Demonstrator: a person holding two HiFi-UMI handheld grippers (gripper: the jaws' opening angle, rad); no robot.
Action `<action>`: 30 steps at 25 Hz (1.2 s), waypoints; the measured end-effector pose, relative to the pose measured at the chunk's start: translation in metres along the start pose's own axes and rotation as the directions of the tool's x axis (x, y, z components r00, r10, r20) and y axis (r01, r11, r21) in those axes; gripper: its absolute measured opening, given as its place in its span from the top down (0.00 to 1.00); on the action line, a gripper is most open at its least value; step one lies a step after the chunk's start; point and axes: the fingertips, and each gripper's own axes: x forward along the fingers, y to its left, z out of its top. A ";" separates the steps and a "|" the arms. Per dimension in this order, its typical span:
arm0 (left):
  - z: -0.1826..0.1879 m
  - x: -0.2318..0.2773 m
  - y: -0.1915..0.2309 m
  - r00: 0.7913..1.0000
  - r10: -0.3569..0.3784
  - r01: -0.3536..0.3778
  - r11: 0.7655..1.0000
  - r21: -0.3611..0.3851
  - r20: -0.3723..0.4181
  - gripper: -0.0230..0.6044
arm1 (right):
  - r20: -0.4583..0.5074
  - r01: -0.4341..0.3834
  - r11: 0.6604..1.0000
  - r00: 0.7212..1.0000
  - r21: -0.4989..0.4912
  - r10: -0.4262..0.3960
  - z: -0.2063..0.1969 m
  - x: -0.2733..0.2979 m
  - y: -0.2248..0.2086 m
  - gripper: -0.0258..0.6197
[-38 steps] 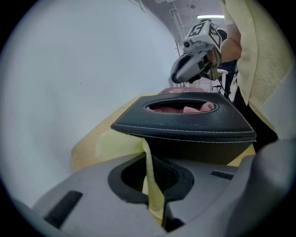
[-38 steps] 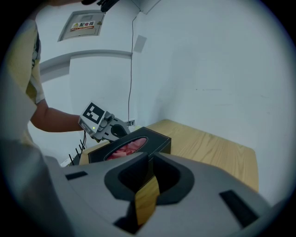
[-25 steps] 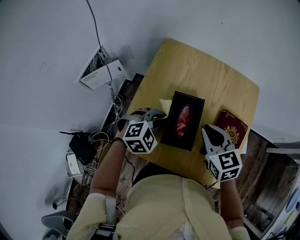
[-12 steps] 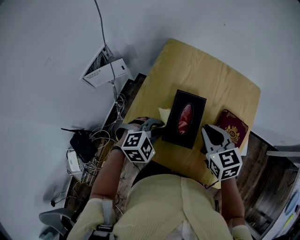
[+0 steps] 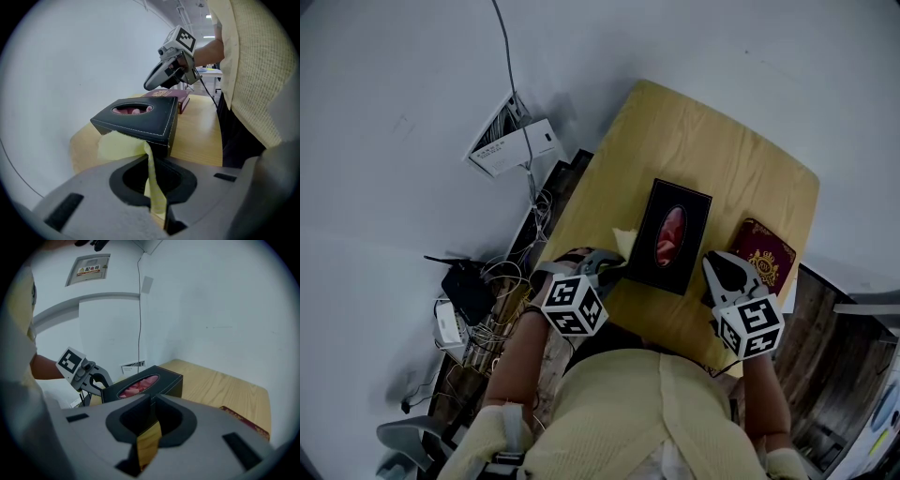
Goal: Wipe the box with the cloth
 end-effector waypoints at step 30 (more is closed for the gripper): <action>0.016 -0.077 0.007 0.938 0.328 -0.236 0.839 -0.491 0.110 0.92 | -0.077 -0.204 0.974 0.977 -0.097 0.197 -0.025 -0.011 0.026 0.88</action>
